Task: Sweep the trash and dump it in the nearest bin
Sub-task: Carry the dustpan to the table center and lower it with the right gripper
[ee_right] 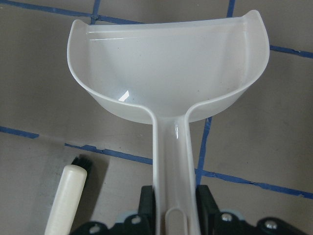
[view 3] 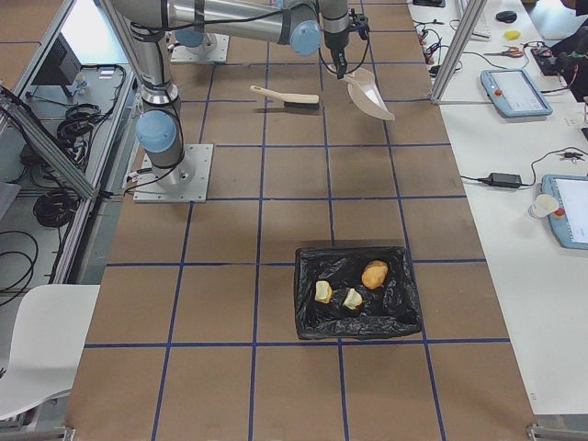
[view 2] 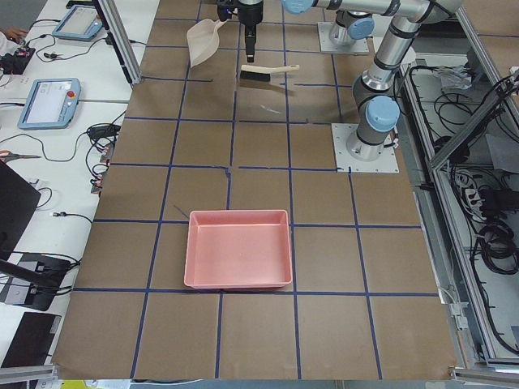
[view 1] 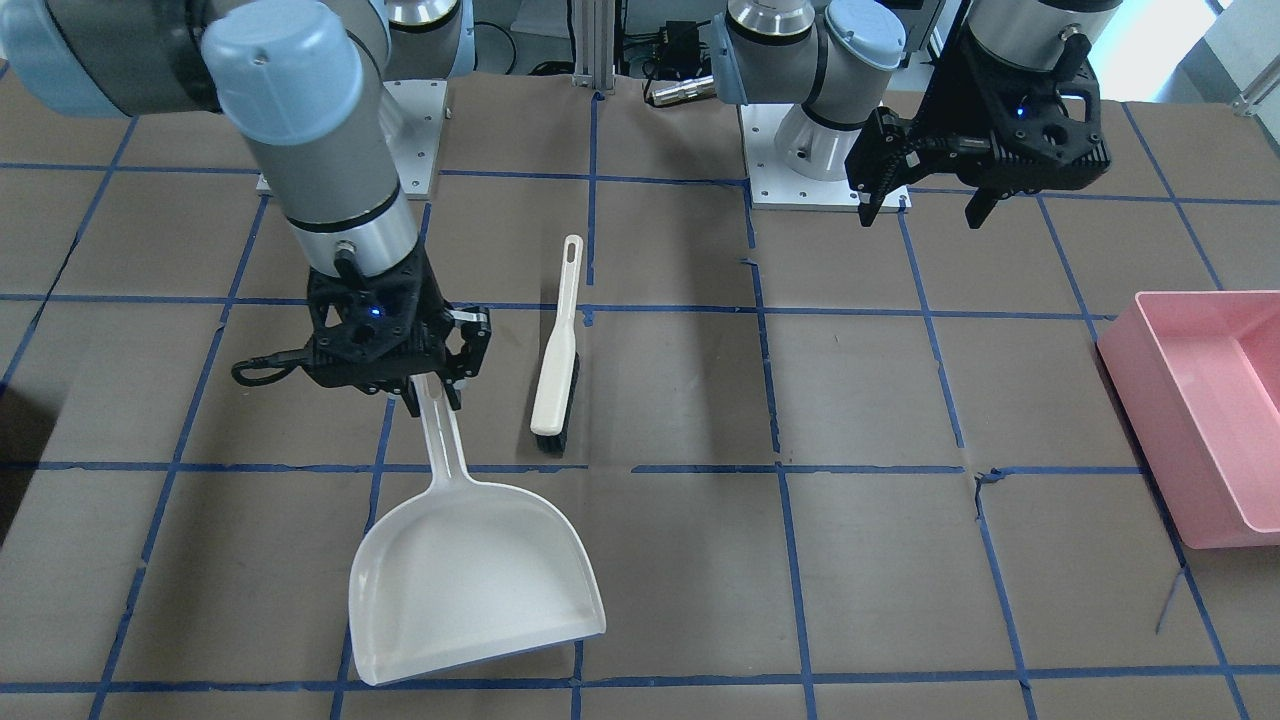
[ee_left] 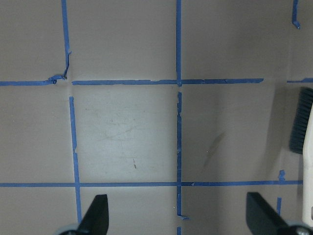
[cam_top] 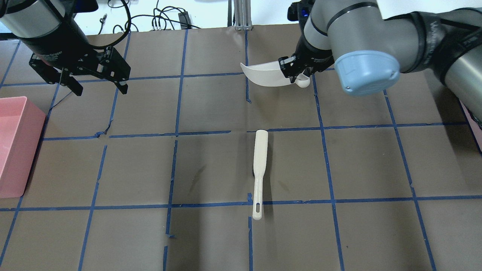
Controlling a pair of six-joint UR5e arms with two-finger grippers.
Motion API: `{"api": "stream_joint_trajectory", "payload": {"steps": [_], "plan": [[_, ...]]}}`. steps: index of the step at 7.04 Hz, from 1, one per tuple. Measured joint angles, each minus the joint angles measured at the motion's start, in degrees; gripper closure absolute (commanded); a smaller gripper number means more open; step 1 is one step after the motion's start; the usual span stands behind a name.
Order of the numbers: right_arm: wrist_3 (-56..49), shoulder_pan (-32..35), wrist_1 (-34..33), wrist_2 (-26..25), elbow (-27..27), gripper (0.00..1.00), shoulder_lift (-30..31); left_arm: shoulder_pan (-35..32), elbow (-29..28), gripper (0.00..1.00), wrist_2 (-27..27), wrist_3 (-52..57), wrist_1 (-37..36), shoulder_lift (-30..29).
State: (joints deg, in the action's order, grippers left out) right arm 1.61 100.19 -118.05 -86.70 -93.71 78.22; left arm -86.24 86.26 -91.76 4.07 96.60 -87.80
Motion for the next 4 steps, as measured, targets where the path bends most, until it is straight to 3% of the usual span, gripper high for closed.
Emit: {"api": "stream_joint_trajectory", "payload": {"steps": [4], "plan": [[14.17, 9.12, -13.97, -4.89, 0.26, 1.0, -8.93, -0.19, -0.21, 0.01, -2.02, 0.31, -1.84, -1.03]]}}
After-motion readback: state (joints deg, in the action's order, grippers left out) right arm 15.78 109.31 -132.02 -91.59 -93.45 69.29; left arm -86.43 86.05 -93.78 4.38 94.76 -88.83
